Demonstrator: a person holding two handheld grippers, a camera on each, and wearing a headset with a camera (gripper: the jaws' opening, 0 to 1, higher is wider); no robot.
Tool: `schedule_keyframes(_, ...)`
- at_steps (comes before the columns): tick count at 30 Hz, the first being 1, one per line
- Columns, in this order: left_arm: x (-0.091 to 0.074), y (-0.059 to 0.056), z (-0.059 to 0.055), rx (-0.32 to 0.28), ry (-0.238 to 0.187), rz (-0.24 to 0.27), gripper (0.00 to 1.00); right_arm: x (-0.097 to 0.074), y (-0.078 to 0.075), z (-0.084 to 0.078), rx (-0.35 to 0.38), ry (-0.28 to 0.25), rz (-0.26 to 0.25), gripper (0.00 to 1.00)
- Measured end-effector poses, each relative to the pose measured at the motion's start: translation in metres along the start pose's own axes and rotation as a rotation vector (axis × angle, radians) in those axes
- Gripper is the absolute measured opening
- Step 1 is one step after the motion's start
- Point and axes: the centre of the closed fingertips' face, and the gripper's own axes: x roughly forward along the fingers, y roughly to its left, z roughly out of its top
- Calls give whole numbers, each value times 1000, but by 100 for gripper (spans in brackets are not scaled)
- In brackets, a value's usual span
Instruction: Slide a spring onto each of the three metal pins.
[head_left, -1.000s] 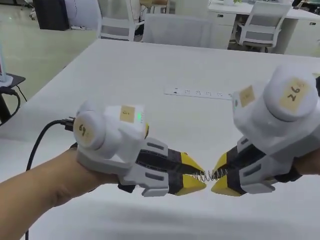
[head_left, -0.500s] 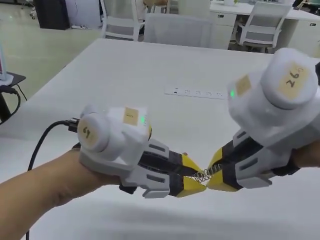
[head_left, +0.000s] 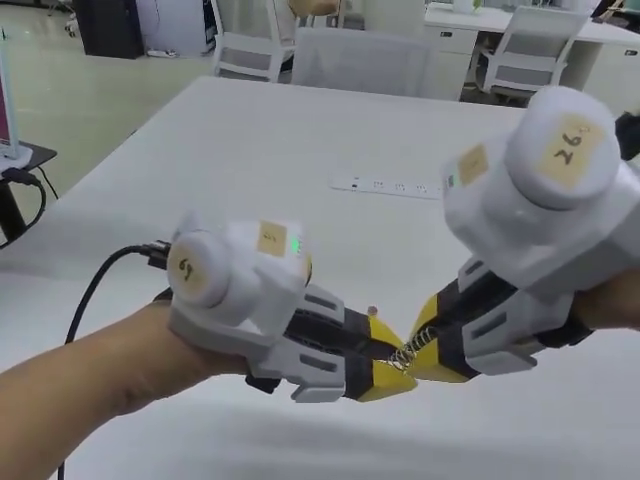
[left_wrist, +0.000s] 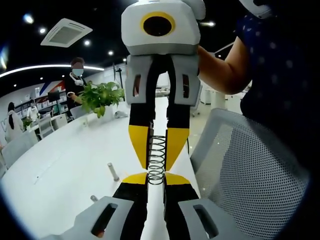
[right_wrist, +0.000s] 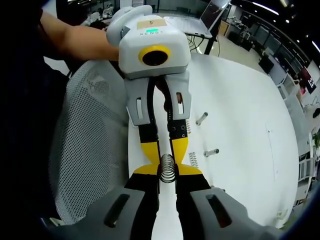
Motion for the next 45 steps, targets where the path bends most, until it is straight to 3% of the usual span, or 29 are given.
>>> schedule_keyframes(28,4,0,0,-14,-16,-1,3,0,-2,1,-16,44,9,9)
schedule_keyframes(45,2,4,-2,-77,-22,13,19,-7,-11,-3,2,50,-8,9)
